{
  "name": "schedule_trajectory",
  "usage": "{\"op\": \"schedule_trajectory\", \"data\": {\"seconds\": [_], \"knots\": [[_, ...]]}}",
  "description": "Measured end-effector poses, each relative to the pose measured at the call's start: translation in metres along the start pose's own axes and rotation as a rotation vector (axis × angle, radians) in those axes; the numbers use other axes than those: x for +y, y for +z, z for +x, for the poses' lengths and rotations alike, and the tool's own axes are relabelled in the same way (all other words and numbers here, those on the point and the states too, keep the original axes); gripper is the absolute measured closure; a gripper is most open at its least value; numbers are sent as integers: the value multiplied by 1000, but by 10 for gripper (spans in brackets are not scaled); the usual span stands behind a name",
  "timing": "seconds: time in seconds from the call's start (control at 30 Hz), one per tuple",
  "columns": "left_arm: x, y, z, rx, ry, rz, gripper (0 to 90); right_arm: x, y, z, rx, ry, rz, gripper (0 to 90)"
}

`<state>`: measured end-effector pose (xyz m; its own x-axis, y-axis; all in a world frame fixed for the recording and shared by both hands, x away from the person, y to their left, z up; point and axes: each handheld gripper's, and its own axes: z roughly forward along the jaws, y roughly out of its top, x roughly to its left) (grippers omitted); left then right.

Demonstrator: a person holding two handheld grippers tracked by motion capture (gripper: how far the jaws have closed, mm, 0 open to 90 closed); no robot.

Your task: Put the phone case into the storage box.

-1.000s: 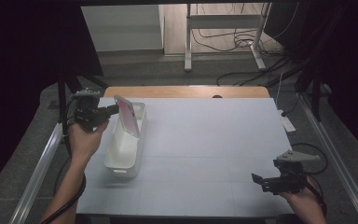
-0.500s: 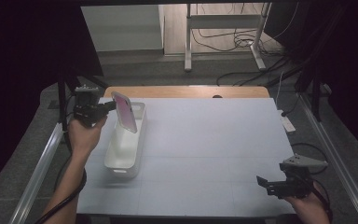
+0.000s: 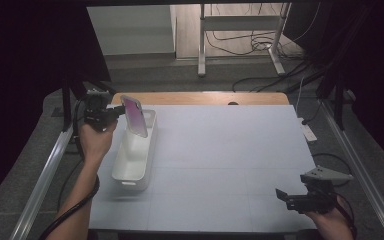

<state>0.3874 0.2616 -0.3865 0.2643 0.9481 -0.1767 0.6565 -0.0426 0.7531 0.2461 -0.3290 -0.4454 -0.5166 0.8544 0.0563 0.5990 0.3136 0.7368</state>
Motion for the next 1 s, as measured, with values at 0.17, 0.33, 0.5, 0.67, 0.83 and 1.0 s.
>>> {"op": "schedule_trajectory", "data": {"seconds": [0.17, 0.33, 0.5, 0.67, 0.83, 1.0], "knots": [[-1, 9, 3, 8, -15, -4, 883, 0, 0, 0, 4, -1, -2, 0], [-2, 17, 5, 24, -15, -3, 883, 0, -1, 0, 4, 1, -7, 0], [-2, 25, 8, 36, -24, 1, 883, 0, -1, 0, 6, 1, -10, 0], [-3, 33, 10, 49, -32, 2, 883, 0, 0, 0, 7, -3, -6, 0], [-5, 43, 11, 67, -43, 7, 883, 0, 0, 1, 8, -10, -4, 0], [-5, 52, 11, 78, -53, 5, 883, 0, 0, 1, 11, -9, -5, 0]]}}
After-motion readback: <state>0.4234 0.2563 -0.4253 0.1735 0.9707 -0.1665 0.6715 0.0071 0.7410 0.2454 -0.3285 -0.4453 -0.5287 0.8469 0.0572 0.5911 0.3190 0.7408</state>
